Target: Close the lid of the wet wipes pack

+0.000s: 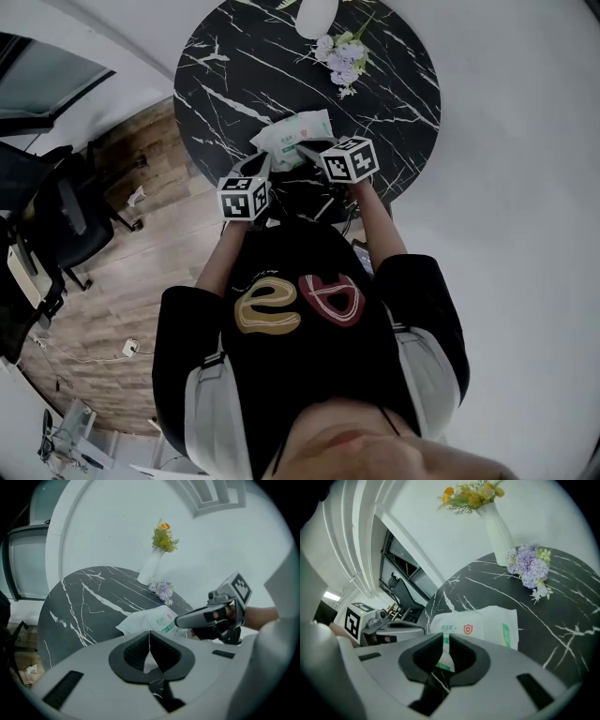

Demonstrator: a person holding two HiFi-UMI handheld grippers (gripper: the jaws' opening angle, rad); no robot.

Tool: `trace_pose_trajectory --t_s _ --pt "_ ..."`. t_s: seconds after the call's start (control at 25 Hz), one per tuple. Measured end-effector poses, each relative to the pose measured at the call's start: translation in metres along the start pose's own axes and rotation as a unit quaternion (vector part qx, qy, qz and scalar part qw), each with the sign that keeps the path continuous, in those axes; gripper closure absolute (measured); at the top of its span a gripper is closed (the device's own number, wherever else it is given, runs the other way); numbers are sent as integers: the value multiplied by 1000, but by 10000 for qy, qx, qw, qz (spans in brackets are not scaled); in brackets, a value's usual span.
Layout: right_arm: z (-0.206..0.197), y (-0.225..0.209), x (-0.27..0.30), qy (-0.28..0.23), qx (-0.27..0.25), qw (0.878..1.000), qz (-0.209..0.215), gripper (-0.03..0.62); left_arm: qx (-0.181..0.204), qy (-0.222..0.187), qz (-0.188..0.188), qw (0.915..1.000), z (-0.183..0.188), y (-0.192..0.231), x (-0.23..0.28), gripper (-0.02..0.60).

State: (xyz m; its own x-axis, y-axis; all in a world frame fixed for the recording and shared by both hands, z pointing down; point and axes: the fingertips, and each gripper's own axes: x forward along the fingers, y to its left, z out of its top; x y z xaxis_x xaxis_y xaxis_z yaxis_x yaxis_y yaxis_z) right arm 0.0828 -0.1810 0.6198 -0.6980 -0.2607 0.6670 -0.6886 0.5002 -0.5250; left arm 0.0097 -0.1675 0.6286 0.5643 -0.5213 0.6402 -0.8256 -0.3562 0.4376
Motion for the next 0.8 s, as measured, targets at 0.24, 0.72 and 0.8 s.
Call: trace_pose_trajectory --t_s 0.24,0.72,0.8 --pt "20 7 -23 -782 44 9965 -307 533 126 -159 -150 9997 9 -4 -8 563" --pt "23 20 -77 -2236 -413 9553 -1891 518 561 -973 -369 9930 50 -21 -38 563" --pt "20 23 -85 -2443 -369 9470 -2054 514 751 -1223 -435 9887 59 -29 -46 563"
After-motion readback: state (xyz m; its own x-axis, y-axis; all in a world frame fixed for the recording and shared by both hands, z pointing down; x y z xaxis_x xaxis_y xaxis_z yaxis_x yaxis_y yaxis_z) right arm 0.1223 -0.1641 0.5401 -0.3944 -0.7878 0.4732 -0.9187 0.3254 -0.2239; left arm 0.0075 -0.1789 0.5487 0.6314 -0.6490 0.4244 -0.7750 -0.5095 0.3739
